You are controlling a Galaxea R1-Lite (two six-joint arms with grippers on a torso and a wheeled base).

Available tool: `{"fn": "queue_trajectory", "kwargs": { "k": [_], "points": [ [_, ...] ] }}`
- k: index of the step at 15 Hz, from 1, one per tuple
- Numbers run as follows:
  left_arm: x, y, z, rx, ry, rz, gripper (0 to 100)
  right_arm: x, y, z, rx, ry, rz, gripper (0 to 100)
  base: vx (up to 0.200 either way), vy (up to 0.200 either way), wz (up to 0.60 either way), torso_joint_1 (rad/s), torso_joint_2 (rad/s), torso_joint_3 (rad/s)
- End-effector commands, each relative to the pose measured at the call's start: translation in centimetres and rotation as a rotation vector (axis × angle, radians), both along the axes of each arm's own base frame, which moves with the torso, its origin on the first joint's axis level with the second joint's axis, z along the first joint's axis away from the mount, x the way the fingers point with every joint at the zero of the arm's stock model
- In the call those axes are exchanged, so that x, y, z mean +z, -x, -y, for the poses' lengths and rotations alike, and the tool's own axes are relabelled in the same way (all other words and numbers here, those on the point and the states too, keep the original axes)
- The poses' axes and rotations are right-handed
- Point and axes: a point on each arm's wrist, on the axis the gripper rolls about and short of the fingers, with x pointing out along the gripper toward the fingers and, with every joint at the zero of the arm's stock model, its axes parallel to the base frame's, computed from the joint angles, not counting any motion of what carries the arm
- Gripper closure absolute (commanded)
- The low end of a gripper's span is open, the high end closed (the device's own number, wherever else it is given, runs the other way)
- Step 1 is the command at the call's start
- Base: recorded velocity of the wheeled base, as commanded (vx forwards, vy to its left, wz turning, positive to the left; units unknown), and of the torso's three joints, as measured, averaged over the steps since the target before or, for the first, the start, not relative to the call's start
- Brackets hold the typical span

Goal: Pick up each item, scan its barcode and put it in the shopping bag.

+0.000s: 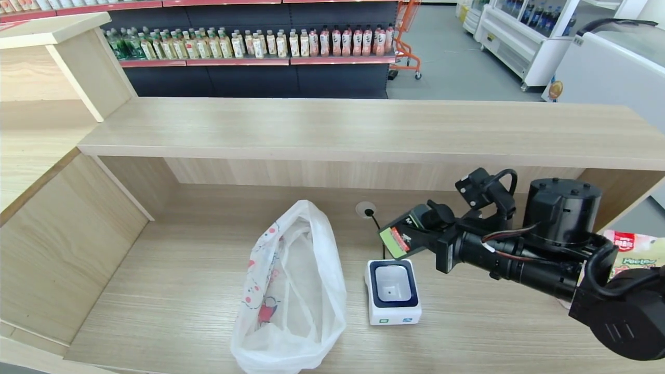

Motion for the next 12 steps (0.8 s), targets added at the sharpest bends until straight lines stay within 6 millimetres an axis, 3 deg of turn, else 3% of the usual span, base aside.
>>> {"fn": "queue_trajectory", "kwargs": {
  "k": [1,4,9,12],
  "points": [
    [0.0,0.0,0.0,0.000,0.001,-0.001,0,-0.1,-0.3,-0.9,0.025,-0.001,0.005,100,-0.200,0.200,0.00,0.041,0.03,-0.007],
    [0.0,0.0,0.0,0.000,-0.002,-0.001,0,-0.8,-0.6,-2.0,0.054,0.003,-0.014,100,-0.067,0.067,0.00,0.006,0.00,0.002],
    [0.0,0.0,0.0,0.000,-0.010,-0.001,0,-3.9,-3.5,-4.3,0.125,-0.018,-0.115,100,0.000,0.000,0.00,0.000,0.00,0.000],
    [0.0,0.0,0.0,0.000,-0.010,-0.001,0,-5.1,-4.4,-4.3,0.246,-0.049,-0.131,100,0.000,0.000,0.00,0.000,0.00,0.000]
  ]
}}
